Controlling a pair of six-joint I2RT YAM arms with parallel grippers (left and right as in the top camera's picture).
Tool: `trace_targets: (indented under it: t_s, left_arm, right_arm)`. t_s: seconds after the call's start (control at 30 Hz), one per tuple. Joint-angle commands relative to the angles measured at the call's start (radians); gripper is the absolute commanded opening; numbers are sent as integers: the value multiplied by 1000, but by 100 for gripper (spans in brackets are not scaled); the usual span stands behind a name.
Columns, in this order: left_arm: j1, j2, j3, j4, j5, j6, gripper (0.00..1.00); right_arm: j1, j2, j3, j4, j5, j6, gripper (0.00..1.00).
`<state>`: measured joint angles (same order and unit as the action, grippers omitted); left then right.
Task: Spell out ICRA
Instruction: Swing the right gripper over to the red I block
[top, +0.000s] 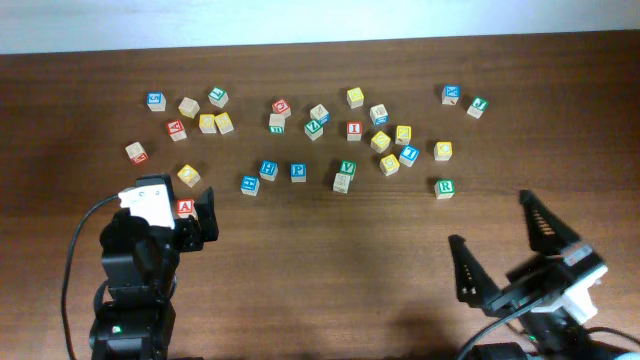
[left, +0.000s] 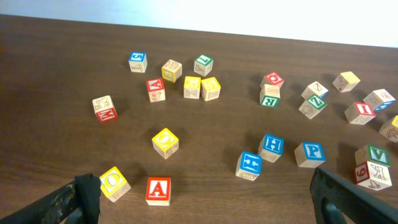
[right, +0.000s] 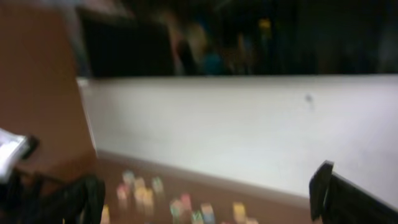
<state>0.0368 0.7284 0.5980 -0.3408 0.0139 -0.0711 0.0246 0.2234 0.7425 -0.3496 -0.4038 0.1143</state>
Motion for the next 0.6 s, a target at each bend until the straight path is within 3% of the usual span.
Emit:
trace_targets:
  t_s: [0.0,0.07,0.17,0.2,0.27,0.47,0.57]
  left_arm:
    - [5,-4,20,1,-11,12,99]
    - [5,-4,20,1,-11,12,99]
    - [5,-4,20,1,-11,12,99]
    - [5,-4,20,1,-11,12,99]
    - [5,-4,20,1,-11,12,99]
    - [5,-4,20,1,-11,12,99]
    - [5,-4,20,1,-11,12,99]
  right_arm:
    - [-6,175,237,-220,109,-156,98]
    - [-6,294,348,-361,87,-155,98]
    - [-5,400,393,-423,-245,-155,98]
    - [-5,431,393,-423,-442,-155,98]
    - [-5,467,393,-423,-576,-155,98]
    - [-5,632,393,-483,-592,-93,98]
    - [-5,724,393,-365,-545,60,98]
